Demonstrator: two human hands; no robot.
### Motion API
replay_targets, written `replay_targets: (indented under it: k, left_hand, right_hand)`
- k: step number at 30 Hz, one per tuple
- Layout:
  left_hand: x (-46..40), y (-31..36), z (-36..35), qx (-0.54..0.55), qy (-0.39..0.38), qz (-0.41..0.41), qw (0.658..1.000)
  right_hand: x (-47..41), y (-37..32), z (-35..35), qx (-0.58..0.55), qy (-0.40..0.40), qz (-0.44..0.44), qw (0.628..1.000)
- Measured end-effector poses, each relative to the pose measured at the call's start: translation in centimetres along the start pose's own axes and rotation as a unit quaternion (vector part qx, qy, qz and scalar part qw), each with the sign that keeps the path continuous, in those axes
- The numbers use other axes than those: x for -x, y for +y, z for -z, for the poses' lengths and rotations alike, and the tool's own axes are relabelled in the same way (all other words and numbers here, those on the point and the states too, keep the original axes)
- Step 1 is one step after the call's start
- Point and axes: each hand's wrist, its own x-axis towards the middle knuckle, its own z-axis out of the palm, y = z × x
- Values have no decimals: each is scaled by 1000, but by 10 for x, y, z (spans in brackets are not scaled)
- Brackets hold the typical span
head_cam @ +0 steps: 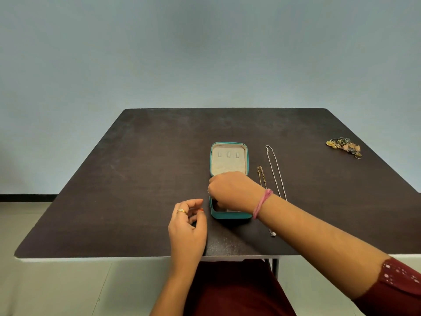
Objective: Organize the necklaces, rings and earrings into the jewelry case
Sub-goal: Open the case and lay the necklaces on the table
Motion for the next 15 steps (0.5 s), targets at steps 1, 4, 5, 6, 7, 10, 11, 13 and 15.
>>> replay_targets:
  k: [1,4,5,6,7,10,11,13,15]
  left_hand:
    - [0,0,0,0,-2,0,1000]
    - [1,0,0,0,-8,2,1000]
    - [1,0,1,-1,-10,2,1000]
    - [1,1,1,-1,-12,1,1000]
    - [1,1,1,-1,-14,1,1000]
    - [2,2,2,-1,-19,3,1000]
    - [2,3,2,0,-21,4,1000]
    - [2,3,2,1,-21,7,1000]
    - [1,3,2,3,-18,8,1000]
  right_hand:
    - [0,2,-1,-11,-6,2,1000]
    - [-1,9,-3,-49,-24,6,998]
    - [-1,10,-3,-56,-31,9,998]
    - [-1,11,-3,-58,-35,12,998]
    - [-1,11,-3,-56,-38,13,998]
    - [-3,8,-2,-42,-36,11,998]
    - [-4,7,-2,-37,-35,10,999]
    - [-5,7,-1,-31,-38,8,999]
    - [-6,7,2,-31,-48,5,998]
